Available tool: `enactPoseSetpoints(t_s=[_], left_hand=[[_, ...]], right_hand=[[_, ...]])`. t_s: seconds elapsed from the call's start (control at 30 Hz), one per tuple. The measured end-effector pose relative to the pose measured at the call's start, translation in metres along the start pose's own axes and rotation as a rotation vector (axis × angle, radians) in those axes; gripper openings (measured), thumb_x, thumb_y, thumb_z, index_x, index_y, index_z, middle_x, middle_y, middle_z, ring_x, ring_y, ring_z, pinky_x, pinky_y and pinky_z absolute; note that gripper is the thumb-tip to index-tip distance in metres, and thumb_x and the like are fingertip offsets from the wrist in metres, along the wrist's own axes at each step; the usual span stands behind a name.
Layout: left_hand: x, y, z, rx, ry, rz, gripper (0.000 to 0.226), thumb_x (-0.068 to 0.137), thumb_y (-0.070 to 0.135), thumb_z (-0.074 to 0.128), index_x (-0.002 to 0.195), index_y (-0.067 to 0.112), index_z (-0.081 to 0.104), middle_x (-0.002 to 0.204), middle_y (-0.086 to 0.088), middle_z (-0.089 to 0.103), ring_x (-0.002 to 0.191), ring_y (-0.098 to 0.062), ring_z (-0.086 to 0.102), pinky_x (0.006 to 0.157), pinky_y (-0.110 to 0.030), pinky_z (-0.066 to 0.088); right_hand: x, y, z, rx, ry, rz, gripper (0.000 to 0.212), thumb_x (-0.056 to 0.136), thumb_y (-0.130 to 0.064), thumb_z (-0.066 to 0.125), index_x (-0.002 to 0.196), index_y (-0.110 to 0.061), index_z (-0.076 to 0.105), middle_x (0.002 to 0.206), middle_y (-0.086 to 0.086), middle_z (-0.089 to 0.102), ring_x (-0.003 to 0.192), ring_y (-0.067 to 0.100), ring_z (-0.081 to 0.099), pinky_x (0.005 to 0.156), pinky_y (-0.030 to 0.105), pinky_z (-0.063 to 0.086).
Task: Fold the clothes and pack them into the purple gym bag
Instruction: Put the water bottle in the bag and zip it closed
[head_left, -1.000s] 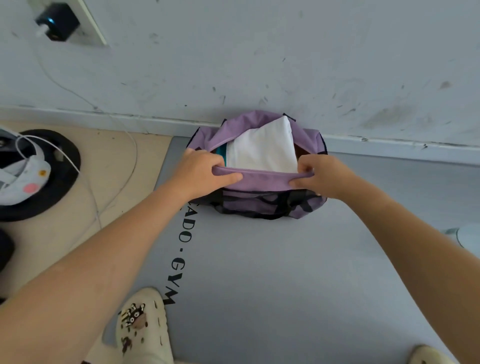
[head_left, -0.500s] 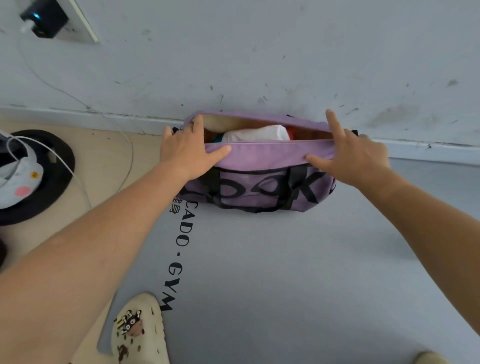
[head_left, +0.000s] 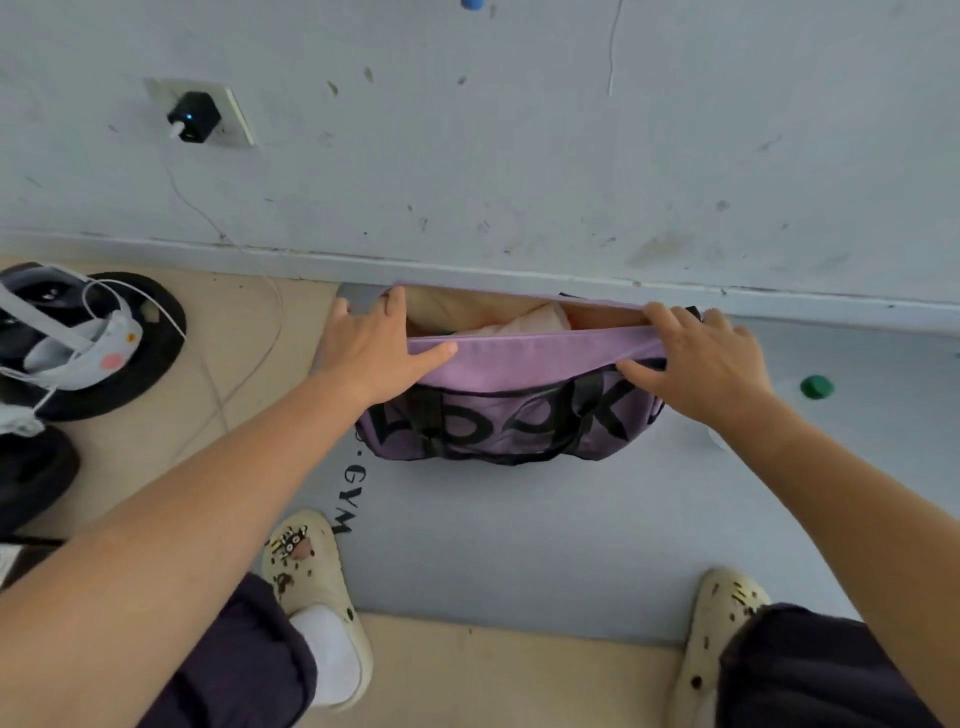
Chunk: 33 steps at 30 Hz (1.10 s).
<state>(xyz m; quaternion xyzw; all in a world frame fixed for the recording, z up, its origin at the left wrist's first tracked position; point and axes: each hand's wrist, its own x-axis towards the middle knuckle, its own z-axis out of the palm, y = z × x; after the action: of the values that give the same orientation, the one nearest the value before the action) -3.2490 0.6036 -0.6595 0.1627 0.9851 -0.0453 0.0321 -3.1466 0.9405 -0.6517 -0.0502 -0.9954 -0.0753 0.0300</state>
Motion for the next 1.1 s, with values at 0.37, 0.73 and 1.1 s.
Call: enactPoseSetpoints(t_s=[0.37,0.73,1.1], left_hand=[[-0.108,0.067,0.069,-0.118,-0.350,-0.001,0.096,0.085,0.080,0.025,0.153,0.013,0.017,0.157,-0.009,0.032,0.140,-0.026,0.038,0.115,-0.055,0.018],[-0.073,0.232,0.056,-0.791,-0.403,0.273,0.021,0.096,0.041,0.047,0.090,0.031,0.064,0.087,0.008,0.069,0.080,-0.016,0.065,0.075,-0.038,0.054],[-0.010,0.314,0.066,-1.101,-0.433,0.197,0.017,0.076,0.049,0.055,0.077,0.036,0.066,0.073,0.011,0.072,0.061,-0.008,0.068,0.066,-0.024,0.051]], right_hand=[[-0.125,0.004,0.039,0.241,-0.499,0.182,0.065,0.088,-0.072,0.037,0.127,-0.020,0.048,0.130,0.003,0.055,0.120,0.029,0.049,0.089,0.044,0.046],[-0.108,0.132,0.074,1.096,-0.027,1.002,0.051,0.085,-0.033,0.066,0.126,-0.011,0.046,0.119,0.013,0.059,0.100,0.033,0.065,0.086,0.051,0.055],[-0.043,0.183,0.159,1.069,0.114,0.866,0.026,0.086,-0.026,0.071,0.107,-0.018,0.058,0.097,-0.004,0.058,0.088,0.019,0.052,0.072,0.024,0.034]])
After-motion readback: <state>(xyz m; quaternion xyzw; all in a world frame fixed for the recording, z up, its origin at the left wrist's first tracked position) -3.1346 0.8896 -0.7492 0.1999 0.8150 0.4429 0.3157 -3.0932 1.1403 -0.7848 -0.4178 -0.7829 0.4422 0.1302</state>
